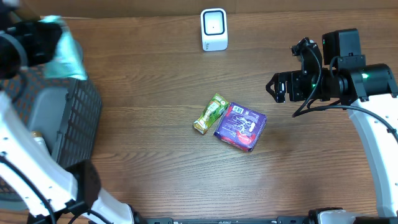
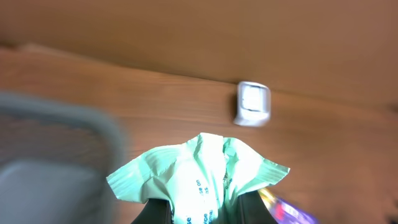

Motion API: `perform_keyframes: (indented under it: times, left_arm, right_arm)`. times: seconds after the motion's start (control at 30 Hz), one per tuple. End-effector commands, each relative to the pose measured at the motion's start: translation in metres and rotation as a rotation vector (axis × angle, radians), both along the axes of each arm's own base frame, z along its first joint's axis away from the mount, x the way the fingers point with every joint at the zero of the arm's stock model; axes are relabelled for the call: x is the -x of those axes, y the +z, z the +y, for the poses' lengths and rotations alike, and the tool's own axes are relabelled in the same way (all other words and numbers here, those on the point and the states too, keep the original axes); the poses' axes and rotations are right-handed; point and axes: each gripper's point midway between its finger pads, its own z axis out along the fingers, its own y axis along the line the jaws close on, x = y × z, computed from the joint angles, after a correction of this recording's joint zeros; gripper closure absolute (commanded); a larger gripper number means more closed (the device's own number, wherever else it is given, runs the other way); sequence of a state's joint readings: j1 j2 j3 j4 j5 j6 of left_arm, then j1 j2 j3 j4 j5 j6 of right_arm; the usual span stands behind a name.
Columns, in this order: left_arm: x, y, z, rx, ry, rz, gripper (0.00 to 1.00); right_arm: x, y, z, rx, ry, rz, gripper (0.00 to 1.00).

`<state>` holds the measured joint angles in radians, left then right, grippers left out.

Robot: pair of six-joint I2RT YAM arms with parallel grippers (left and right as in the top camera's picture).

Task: Scan the item barcode
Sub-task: 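Carry the mint-green wrapper out and set it left of the green pouch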

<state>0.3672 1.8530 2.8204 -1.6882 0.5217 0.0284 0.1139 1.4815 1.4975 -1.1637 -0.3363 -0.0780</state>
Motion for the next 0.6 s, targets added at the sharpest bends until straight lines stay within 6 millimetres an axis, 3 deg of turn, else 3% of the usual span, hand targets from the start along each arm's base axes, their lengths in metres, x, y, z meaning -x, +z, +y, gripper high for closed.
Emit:
perform_keyframes:
  times: [0.0, 0.2, 0.33, 0.43, 0.57]
  left_arm:
    - [0.0, -0.004, -0.057, 0.018, -0.153, 0.022, 0.96]
    - [-0.005, -0.062, -0.139, -0.024, -0.354, 0.223, 0.96]
    - [-0.005, -0.112, -0.185, -0.05, -0.451, 0.377, 0.96]
    - [-0.01, -0.154, -0.2, -0.112, -0.403, 0.491, 0.96]
    - [-0.016, -0.211, -0.193, -0.24, -0.241, 0.611, 0.96]
  right_arm:
    - [0.001, 0.0, 0.003, -0.006, 0.007, 0.001, 0.0]
    - [0.002, 0.0, 0.003, -0.005, 0.007, 0.008, 0.0]
    - [0.002, 0.0, 0.003, -0.005, 0.007, 0.007, 0.0]
    - [0.002, 0.0, 0.003, -0.005, 0.007, 0.007, 0.0]
    - [0.003, -0.001, 0.003, -0.005, 0.007, 0.012, 0.0]
